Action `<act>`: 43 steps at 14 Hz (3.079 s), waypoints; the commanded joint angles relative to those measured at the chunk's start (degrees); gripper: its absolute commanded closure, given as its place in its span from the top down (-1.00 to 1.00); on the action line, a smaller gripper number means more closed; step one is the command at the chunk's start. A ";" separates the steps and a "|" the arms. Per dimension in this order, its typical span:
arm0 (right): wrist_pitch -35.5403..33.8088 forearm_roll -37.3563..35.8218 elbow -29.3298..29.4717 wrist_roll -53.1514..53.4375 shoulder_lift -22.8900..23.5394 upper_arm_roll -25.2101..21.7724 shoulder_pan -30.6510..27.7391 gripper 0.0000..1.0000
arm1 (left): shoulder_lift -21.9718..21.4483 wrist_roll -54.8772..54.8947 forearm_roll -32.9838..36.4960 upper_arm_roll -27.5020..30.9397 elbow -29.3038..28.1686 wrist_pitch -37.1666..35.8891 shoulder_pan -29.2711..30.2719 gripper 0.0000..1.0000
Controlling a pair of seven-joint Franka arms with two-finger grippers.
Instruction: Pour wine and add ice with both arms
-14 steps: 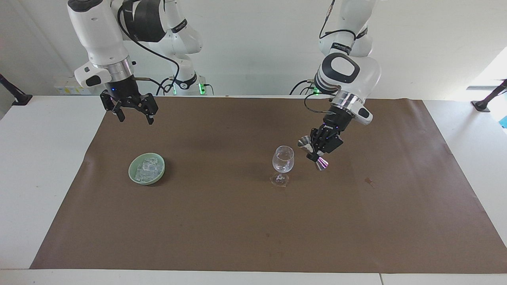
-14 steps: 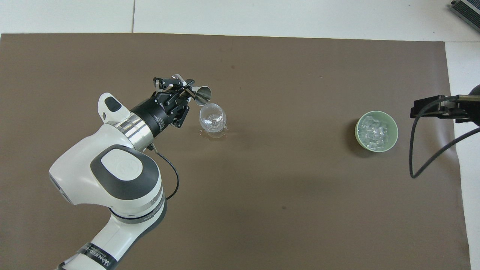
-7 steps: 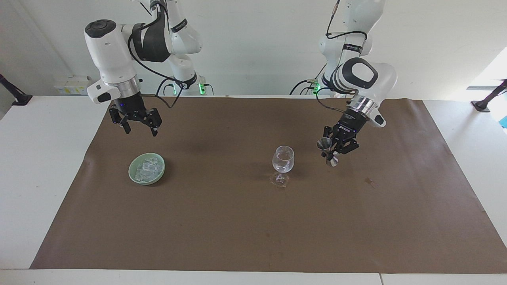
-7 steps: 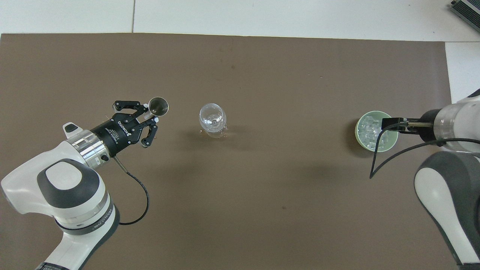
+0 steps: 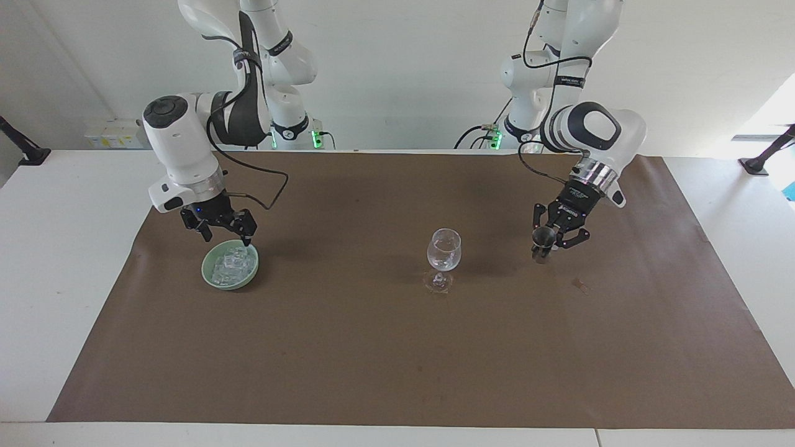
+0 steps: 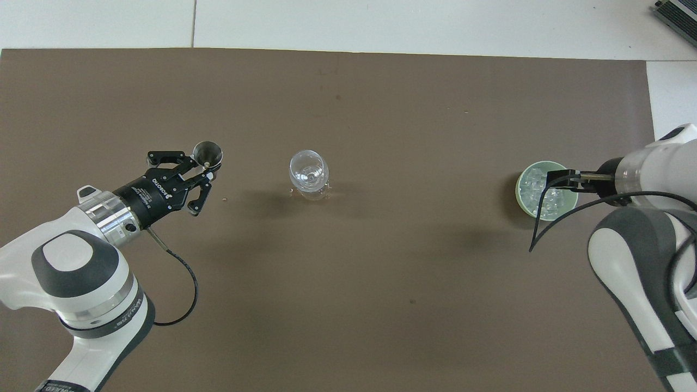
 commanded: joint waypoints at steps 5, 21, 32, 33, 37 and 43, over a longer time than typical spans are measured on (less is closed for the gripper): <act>8.27 0.00 -4.10 -12.29 3.20 0.50 -3.94 0.76 | 7.85 -1.11 -0.09 -0.36 2.54 -12.34 13.05 -1.00; 13.04 0.00 -8.16 -17.58 2.86 0.59 -4.03 -1.00 | 17.09 8.65 -2.29 -0.36 4.04 -21.86 19.49 -1.00; 5.65 1.14 -0.70 -4.60 -9.19 1.29 8.78 -1.00 | 17.71 10.93 -2.29 -0.36 3.60 -21.33 19.66 -1.00; 5.82 1.14 0.01 -2.23 -9.19 1.38 10.37 -1.00 | 17.71 11.46 -2.29 -0.36 3.60 -21.33 19.66 -1.00; 8.71 1.92 5.62 11.57 -6.39 1.38 17.40 -1.00 | 17.71 11.90 -2.20 -0.36 3.34 -21.33 19.84 -1.00; 14.08 15.63 8.98 24.85 -3.57 7.25 20.32 -1.00 | 17.71 13.75 -2.02 -0.27 3.34 -20.81 20.01 -0.07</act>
